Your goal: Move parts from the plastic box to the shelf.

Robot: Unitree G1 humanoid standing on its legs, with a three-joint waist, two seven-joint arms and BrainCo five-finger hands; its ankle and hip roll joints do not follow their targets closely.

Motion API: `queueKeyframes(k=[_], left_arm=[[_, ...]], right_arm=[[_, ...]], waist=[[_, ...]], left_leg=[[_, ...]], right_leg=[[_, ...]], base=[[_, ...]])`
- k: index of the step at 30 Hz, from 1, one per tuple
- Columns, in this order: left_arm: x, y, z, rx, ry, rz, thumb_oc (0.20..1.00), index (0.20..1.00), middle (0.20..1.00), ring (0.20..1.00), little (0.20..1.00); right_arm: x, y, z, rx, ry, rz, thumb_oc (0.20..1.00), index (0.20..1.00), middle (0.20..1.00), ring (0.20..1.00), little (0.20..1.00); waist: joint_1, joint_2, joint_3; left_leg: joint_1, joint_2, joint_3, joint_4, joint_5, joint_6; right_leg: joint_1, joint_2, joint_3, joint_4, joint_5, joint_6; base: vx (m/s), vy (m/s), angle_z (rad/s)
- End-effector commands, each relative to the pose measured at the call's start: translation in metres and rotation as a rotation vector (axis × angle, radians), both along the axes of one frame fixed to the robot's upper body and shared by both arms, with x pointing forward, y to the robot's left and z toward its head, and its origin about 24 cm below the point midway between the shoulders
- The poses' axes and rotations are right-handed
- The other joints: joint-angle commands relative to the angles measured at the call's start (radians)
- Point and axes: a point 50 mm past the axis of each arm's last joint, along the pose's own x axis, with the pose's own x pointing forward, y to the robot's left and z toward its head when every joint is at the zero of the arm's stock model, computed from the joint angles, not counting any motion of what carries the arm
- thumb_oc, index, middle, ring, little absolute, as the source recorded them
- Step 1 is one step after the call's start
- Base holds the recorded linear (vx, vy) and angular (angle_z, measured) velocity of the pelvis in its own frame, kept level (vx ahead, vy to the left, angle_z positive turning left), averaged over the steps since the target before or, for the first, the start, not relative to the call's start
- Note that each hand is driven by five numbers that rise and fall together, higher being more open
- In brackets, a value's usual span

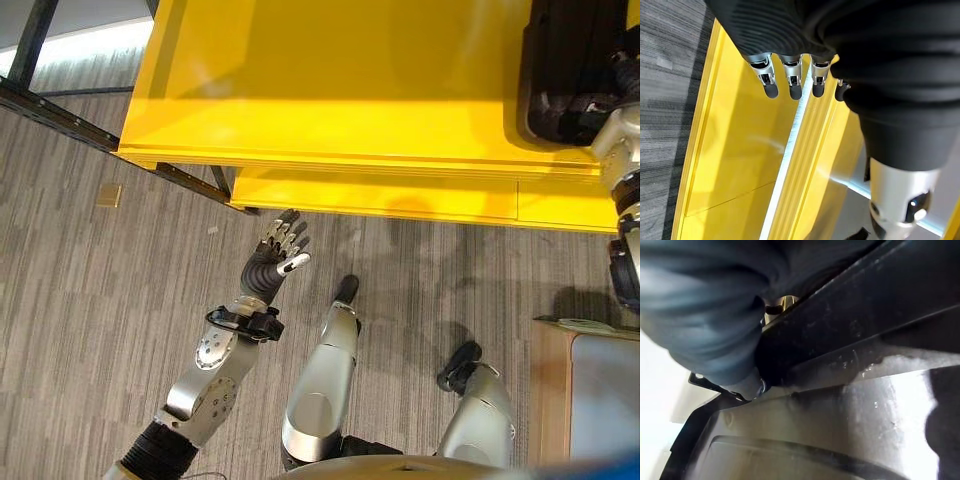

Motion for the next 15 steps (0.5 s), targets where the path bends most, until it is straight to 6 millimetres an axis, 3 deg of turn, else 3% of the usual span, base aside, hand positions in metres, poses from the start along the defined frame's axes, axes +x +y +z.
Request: queueKeyframes(k=[1,15], left_arm=[[0.0,0.003,0.028,-0.006,-0.142,-0.004,1.0,1.0,1.0,1.0,1.0],[0.003,0.001,0.035,-0.03,-0.175,0.005,1.0,1.0,1.0,1.0,1.0]], right_arm=[[-0.011,0.009,0.065,-0.14,-0.168,0.001,0.2,0.2,0.2,0.2,0.2],[-0.024,-0.001,0.089,-0.146,-0.217,-0.04,0.2,0.2,0.2,0.2,0.2]], waist=[[0.003,0.005,-0.03],[0.009,-0.001,-0.01]], left_leg=[[-0.051,0.001,0.034,0.037,-0.039,0.065],[-0.128,-0.026,0.035,0.06,-0.047,0.077]], right_leg=[[0.074,0.047,0.012,0.07,-0.094,-0.019],[0.032,0.045,0.003,0.072,-0.087,-0.017]], base=[[0.03,-0.006,0.04],[0.02,-0.002,0.03]])
